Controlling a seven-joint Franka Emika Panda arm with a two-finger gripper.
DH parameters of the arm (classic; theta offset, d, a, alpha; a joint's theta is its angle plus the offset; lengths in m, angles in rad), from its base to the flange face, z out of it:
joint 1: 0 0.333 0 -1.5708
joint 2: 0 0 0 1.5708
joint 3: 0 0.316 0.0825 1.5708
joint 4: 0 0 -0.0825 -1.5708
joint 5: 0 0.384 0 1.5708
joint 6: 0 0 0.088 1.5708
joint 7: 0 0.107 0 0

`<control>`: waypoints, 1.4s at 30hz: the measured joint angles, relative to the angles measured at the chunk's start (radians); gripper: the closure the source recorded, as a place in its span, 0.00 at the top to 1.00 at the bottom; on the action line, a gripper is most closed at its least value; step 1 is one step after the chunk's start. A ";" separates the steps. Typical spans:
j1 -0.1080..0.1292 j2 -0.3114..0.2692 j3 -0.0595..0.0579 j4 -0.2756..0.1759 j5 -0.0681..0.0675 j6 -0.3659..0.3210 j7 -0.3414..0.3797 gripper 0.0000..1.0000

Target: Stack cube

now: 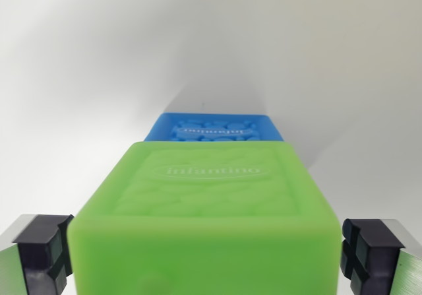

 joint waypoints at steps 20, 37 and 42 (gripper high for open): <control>0.010 -0.079 -0.014 -0.009 -0.012 -0.065 0.009 1.00; 0.022 -0.205 -0.031 -0.006 -0.048 -0.191 0.031 1.00; 0.023 -0.242 -0.033 0.002 -0.059 -0.235 0.038 1.00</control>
